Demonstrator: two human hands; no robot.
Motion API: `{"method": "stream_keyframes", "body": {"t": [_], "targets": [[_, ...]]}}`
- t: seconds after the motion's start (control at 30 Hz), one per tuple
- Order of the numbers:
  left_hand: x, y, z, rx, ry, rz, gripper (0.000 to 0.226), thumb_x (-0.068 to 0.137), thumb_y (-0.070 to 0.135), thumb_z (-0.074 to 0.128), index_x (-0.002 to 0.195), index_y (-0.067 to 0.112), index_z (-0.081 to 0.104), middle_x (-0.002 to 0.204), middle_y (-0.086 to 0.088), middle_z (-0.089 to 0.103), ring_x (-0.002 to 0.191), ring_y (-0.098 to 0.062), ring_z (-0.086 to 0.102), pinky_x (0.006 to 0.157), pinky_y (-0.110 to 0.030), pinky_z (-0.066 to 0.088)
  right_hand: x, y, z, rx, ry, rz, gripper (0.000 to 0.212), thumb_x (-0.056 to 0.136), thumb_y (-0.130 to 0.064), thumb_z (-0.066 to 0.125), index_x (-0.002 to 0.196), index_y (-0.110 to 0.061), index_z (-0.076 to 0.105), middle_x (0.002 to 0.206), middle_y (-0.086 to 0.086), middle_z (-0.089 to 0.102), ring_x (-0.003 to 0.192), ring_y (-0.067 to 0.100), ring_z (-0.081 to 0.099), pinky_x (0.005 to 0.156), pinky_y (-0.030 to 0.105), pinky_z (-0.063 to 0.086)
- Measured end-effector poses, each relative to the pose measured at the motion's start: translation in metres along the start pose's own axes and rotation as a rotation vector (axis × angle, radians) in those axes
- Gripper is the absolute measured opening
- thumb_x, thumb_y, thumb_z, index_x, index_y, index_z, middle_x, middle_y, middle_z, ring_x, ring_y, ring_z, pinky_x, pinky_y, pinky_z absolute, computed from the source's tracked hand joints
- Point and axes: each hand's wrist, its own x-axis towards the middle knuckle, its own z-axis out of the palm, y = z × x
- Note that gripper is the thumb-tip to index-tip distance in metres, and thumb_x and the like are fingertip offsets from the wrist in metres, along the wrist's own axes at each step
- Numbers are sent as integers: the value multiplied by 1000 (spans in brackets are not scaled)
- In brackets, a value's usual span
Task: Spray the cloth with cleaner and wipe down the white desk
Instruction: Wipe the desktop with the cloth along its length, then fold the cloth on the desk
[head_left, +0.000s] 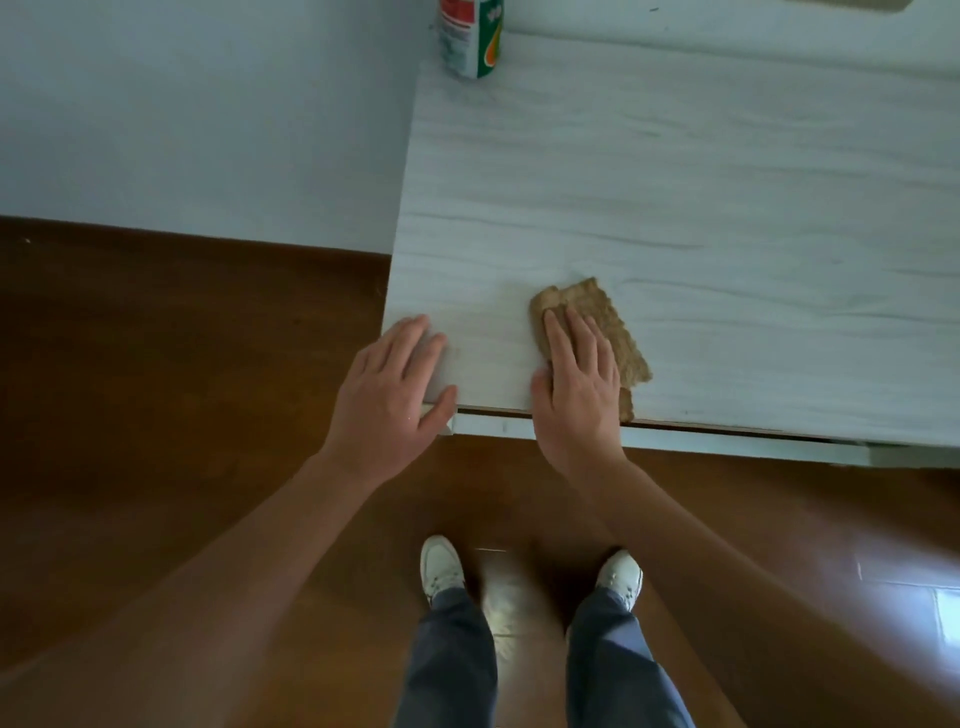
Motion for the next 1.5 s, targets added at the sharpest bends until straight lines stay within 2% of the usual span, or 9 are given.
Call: {"method": "stream_keyframes", "body": {"t": [0.2,0.47,0.6,0.73,0.9,1.03,1.2,1.4,1.5], "targets": [[-2,-11,2,-8,-37,24,64,107,51,38,152,6,46,162,-15,41,152,-30,37,122,-44,30,-3,-44,19,3,-38,-123,55,103,-21,40,157,-18,29,164,4,25,153,23,12,126,46,11],[-3,0,4,-29,-49,-40,60,107,44,37,153,7,45,163,-14,39,154,-28,33,123,-40,24,2,-23,7,-35,-159,-241,58,104,-33,40,159,-24,22,166,-1,20,154,20,13,126,42,18],[-3,3,3,-58,-65,-77,59,106,43,36,153,9,45,165,-12,36,155,-27,30,124,-40,21,4,-19,-1,-37,-114,-223,62,98,-36,53,154,-21,33,159,1,35,147,23,29,119,42,32],[-3,9,4,-70,-99,-127,59,106,42,35,154,9,43,167,-11,32,157,-26,25,127,-41,20,4,-20,-3,-13,-100,-207,63,94,-31,59,151,-14,39,152,3,43,143,23,35,117,40,34],[0,21,-2,-78,-144,-199,59,104,40,37,154,10,40,167,-11,32,157,-27,25,127,-43,21,10,-7,-14,10,-166,-379,57,89,-21,65,144,-18,51,143,0,54,134,24,45,108,42,44],[7,33,-13,-90,-205,-272,58,104,37,41,155,9,37,168,-11,29,158,-27,22,127,-44,21,18,8,-34,-54,-158,-344,46,87,-27,65,133,-23,59,127,0,58,115,25,53,95,40,50],[22,49,-39,-71,-355,-341,60,106,37,43,160,14,28,172,-8,15,161,-24,10,129,-42,17,31,18,-67,70,-311,-203,37,93,-18,54,128,-23,62,117,-2,62,106,20,58,86,34,51],[53,60,-68,-38,-386,-412,52,107,43,39,153,18,39,159,-3,42,147,-23,40,117,-39,37,62,16,-144,182,-315,-30,24,91,-18,51,106,-27,67,75,-7,65,50,12,63,61,35,58],[78,54,-82,-28,-339,-371,51,107,44,38,151,18,43,156,-2,47,143,-22,46,113,-39,41,87,6,-170,185,-307,-29,24,91,-15,49,103,-26,67,63,-9,61,43,15,63,57,35,57]]}}
